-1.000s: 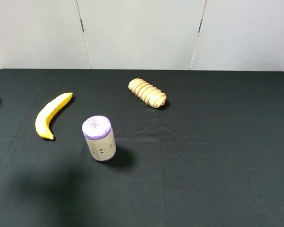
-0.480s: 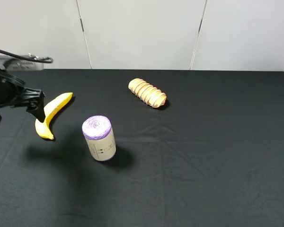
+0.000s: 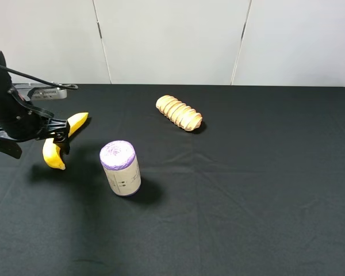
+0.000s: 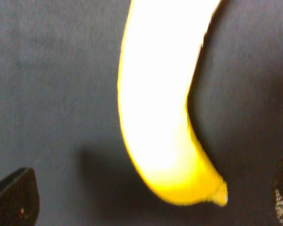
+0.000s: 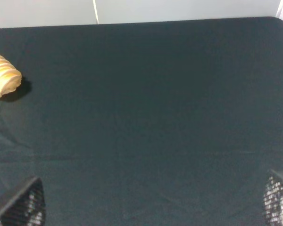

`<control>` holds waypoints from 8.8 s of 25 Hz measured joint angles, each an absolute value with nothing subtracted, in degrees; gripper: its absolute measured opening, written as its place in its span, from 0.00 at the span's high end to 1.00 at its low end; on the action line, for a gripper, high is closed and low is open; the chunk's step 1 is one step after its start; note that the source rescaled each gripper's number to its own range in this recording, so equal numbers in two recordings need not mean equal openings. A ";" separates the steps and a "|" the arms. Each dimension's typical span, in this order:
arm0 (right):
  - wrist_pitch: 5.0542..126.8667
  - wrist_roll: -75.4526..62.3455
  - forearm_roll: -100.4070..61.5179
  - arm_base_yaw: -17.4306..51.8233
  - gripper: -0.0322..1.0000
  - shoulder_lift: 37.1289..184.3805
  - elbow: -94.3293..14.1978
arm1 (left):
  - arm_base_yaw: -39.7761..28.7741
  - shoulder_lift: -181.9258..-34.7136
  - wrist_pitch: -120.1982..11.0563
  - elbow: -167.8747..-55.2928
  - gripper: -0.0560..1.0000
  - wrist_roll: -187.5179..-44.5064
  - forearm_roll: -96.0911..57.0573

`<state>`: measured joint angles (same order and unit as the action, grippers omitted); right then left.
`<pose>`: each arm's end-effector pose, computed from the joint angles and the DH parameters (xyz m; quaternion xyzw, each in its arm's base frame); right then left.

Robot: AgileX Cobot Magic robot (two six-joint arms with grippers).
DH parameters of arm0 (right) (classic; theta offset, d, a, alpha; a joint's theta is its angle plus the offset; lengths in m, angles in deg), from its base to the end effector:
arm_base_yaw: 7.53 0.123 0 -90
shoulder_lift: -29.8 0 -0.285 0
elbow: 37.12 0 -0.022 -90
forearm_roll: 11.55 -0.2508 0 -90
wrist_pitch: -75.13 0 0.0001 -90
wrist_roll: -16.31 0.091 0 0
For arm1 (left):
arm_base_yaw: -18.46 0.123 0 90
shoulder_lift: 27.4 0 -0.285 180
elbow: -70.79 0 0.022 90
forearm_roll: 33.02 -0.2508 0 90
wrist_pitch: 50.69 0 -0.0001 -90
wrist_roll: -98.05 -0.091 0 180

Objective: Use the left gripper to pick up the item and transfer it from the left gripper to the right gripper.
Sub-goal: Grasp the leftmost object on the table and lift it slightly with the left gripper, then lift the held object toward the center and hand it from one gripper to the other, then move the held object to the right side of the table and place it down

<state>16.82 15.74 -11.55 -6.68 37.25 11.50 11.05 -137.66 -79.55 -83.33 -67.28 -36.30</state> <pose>-0.0039 -0.0001 0.2805 -0.0104 0.8404 0.0013 0.5419 0.3096 -0.0377 0.1369 -0.0397 0.9905 -0.0083 0.1313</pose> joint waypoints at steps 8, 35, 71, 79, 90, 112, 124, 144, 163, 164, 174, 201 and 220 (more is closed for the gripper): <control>16.76 15.74 -11.55 -6.68 0.00 37.25 11.50 | 11.05 -143.20 -76.22 -83.37 0.03 -67.22 -36.30; 16.83 15.74 -11.55 -6.68 0.00 37.25 11.50 | 11.05 -144.19 -74.07 -83.44 0.95 -67.11 -36.57; 16.94 16.31 -12.82 -6.68 0.00 37.25 11.50 | 11.05 -118.66 -106.62 -99.14 0.95 -84.97 -35.13; 16.94 21.09 -16.72 -6.68 0.00 42.39 11.34 | 10.75 -122.85 -107.93 -106.34 0.95 -94.55 -23.03; 26.37 16.81 -33.20 -6.68 0.00 65.07 8.06 | -3.96 -133.21 -108.32 -115.10 0.95 -96.03 -27.62; 22.84 -31.00 -78.27 -6.68 0.00 94.55 6.20 | -29.40 -140.75 -103.20 -120.31 0.95 -106.14 -31.18; 19.53 -40.86 -84.21 -6.68 0.00 102.89 6.18 | -30.25 -140.75 -100.68 -120.31 0.95 -106.53 -30.57; 19.41 -49.33 -88.84 -6.68 0.05 109.13 6.10 | -30.25 -140.75 -99.18 -120.31 0.95 -106.53 -30.52; 20.81 -51.16 -89.28 -6.68 0.94 109.17 6.10 | -30.25 -140.80 -98.48 -120.31 0.95 -106.92 -30.85; 20.81 -51.20 -89.28 -6.68 0.94 109.17 6.10 | -30.25 -140.80 -98.48 -120.31 0.95 -106.92 -30.85; 20.81 -51.29 -89.23 -6.68 0.94 109.17 6.10 | -30.25 -140.80 -98.13 -120.31 0.04 -106.48 -30.56; 20.76 -50.00 -87.27 -6.68 0.96 109.17 6.10 | -30.18 -117.98 -118.22 -119.54 0.00 -81.12 -42.67; 20.76 -49.18 -86.48 -6.68 0.96 109.17 6.10 | -30.18 -88.03 -117.10 -86.64 0.00 -75.00 -43.54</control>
<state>20.76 -49.18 -86.48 -6.68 109.17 6.10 -30.18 -88.03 -117.10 -86.64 -75.00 -43.54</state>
